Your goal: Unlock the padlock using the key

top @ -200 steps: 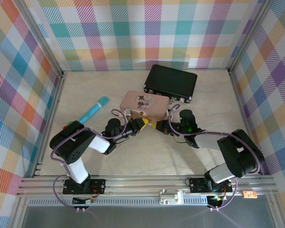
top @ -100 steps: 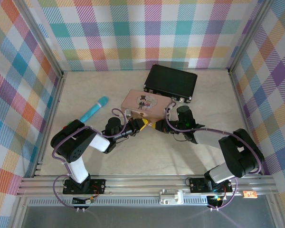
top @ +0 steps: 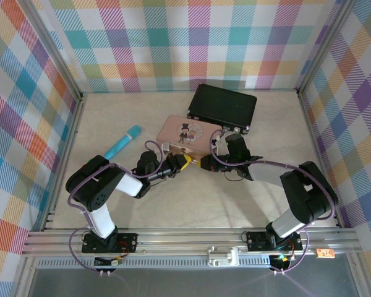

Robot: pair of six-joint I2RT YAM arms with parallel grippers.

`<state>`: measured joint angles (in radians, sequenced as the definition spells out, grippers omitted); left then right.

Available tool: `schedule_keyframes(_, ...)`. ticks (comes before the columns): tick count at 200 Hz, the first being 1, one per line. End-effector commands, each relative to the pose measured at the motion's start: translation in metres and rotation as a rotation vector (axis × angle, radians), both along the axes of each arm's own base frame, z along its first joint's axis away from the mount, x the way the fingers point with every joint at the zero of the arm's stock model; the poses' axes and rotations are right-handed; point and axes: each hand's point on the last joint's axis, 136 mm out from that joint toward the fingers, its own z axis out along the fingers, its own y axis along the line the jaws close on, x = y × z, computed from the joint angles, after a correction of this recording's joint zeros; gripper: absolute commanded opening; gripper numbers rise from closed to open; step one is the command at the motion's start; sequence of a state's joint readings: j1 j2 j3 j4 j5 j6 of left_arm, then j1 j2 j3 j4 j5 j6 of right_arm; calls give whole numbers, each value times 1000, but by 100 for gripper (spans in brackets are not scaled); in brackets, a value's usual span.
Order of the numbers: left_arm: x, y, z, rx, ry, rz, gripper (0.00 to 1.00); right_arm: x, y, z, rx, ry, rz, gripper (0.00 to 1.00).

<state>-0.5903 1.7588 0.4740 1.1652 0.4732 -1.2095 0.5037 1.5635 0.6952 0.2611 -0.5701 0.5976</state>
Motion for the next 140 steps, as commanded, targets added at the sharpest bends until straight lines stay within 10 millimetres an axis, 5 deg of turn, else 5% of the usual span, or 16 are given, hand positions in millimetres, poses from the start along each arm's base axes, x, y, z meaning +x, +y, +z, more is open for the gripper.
schedule_keyframes(1, -60, -39, 77, -178, -203, -378, 0, 33, 4, 11, -5, -55, -95, 0)
schedule_keyframes(93, -74, -45, 81, -190, -214, -497, 0, 39, 2, 33, 210, 190, -149, 0)
schedule_keyframes(140, -72, -48, 85, -196, -221, -509, 0, 38, 5, 28, 240, 237, -149, 0)
